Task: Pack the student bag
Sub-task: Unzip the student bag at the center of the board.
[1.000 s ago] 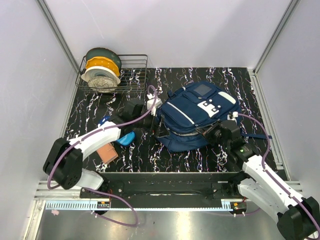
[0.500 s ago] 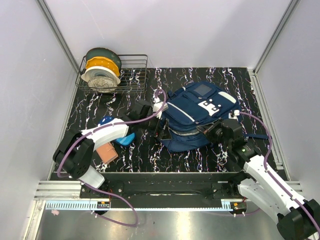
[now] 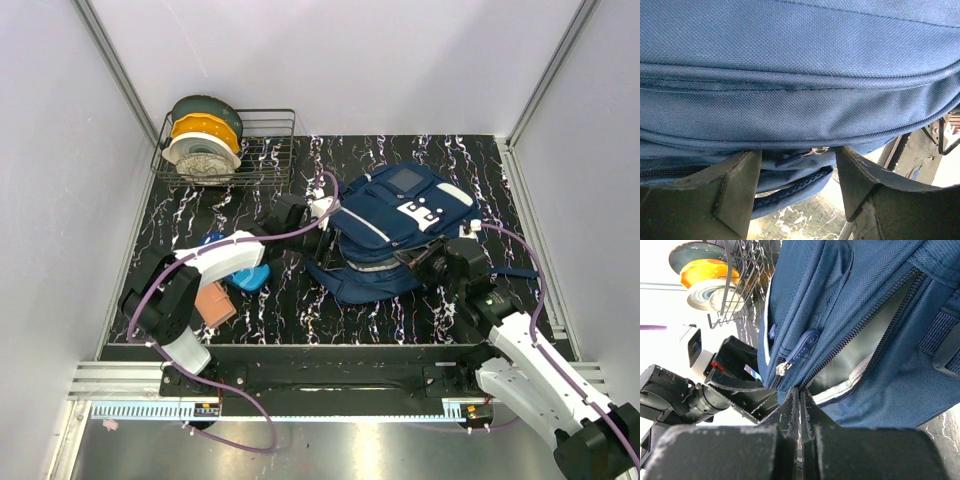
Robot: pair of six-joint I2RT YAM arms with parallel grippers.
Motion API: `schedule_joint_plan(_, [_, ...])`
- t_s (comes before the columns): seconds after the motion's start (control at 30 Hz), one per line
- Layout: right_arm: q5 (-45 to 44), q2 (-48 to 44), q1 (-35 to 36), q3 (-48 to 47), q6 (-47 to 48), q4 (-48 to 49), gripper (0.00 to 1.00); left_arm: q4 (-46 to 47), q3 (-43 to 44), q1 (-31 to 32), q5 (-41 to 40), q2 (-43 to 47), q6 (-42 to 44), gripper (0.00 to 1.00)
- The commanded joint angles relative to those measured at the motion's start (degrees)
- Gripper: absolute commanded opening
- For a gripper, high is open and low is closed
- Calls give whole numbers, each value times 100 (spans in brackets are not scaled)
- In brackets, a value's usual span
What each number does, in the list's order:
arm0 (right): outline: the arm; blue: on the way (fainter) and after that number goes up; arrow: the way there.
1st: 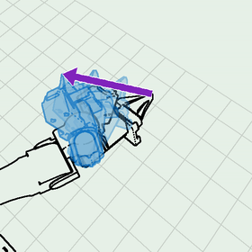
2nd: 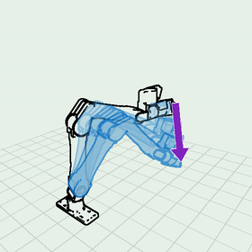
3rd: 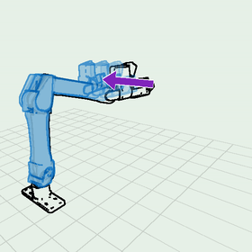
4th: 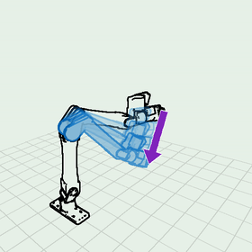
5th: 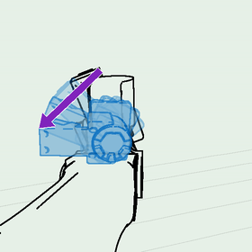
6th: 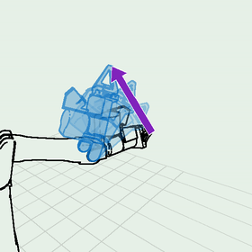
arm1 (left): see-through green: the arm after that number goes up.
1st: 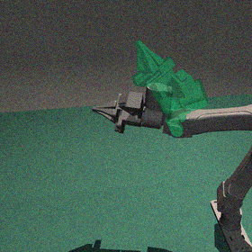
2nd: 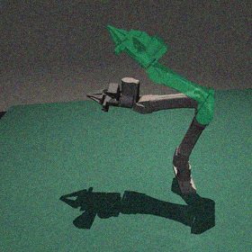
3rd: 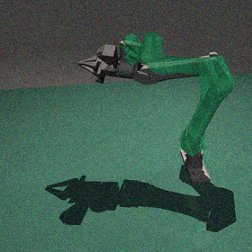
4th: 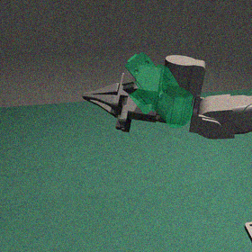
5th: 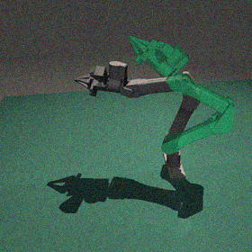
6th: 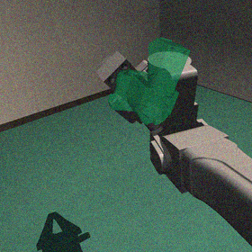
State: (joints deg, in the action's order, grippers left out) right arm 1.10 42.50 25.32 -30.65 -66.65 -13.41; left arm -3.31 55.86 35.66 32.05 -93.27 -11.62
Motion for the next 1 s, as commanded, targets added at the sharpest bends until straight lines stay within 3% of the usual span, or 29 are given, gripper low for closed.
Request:
schedule_joint_plan(0.0, [118, -286, -18, -424, 30, 409, 0, 393, 277, 2, 117, -112, 80, 56])
schedule_joint_plan(0.07, [118, -286, -18, -433, 30, 392, 0, 393, 277, -6, 117, -112, 81, 42])
schedule_joint_plan(0.1, [118, -295, -18, -433, 30, 383, 0, 384, 277, 2, 126, -112, 81, 27])
schedule_joint_plan(0.23, [100, -295, -18, -450, 47, 365, 0, 349, 286, -6, 152, -68, 133, 0])
schedule_joint_plan(0.33, [66, -295, -18, -485, 73, 313, 0, 42, 373, 2, -145, -7, 221, 0])
schedule_joint_plan(0.67, [-365, -691, -10, -749, 196, -232, 0, -1224, 1015, -524, -2385, -94, 257, 0])
schedule_joint_plan(0.83, [-278, -603, -18, -819, 223, -162, 0, -1382, 1243, -692, -2556, -182, 239, 0])
schedule_joint_plan(0.87, [-260, -533, -18, -837, 223, -119, 0, -1418, 1270, -692, -2364, -182, 239, 5])
schedule_joint_plan(0.9, [-234, -480, -18, -837, 232, -57, 0, -1418, 1279, -692, -2248, -148, 239, 20])
schedule_joint_plan(0.93, [-216, -427, -18, -846, 232, -13, 0, -1392, 1235, -701, -2117, -95, 169, 61])
schedule_joint_plan(0.97, [-198, -331, -18, -837, 232, 48, 0, -1296, 1174, -692, -1889, -25, 108, 69])
